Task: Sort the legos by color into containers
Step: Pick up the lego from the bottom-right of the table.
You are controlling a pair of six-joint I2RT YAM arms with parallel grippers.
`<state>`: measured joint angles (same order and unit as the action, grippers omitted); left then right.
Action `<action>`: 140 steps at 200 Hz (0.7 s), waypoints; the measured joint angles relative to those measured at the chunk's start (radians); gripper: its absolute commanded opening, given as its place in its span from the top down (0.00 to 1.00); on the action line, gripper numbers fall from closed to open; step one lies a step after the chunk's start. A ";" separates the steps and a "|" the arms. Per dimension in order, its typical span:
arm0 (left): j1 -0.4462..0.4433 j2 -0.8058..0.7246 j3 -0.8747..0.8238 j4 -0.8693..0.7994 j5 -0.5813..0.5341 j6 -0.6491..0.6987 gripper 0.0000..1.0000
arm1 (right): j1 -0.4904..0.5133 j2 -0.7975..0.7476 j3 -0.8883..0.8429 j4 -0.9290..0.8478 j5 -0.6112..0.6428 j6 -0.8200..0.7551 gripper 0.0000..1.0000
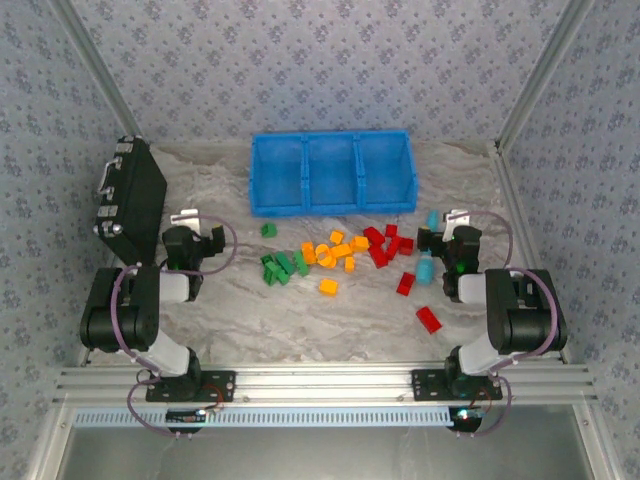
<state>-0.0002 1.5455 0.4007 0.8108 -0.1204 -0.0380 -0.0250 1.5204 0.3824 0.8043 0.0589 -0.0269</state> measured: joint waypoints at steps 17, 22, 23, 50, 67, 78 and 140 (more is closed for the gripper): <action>0.000 0.000 0.000 0.000 0.000 0.000 0.00 | 0.000 0.000 0.000 0.000 0.000 0.000 0.00; 0.000 0.000 0.000 0.000 0.000 0.000 0.00 | 0.000 0.000 0.000 0.000 0.000 0.000 0.00; 0.000 0.000 0.000 0.000 0.000 0.000 0.00 | 0.000 0.000 0.000 0.000 0.000 0.000 0.00; 0.000 0.000 0.000 0.000 0.000 0.000 0.00 | 0.000 0.000 0.000 0.000 0.000 0.000 0.00; 0.000 0.000 0.000 0.000 0.000 0.000 0.00 | 0.000 0.000 0.000 0.000 0.000 0.000 0.00; 0.000 0.000 0.000 0.000 0.000 0.000 0.00 | 0.000 0.000 0.000 -0.002 0.004 0.002 0.00; 0.013 0.000 0.000 0.000 0.009 0.000 0.00 | -0.003 -0.286 0.294 -0.588 0.045 0.138 0.00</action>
<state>0.0132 1.5455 0.4007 0.8108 -0.1112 -0.0383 -0.0284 1.2346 0.6762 0.2161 0.1040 0.1112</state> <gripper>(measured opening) 0.998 0.998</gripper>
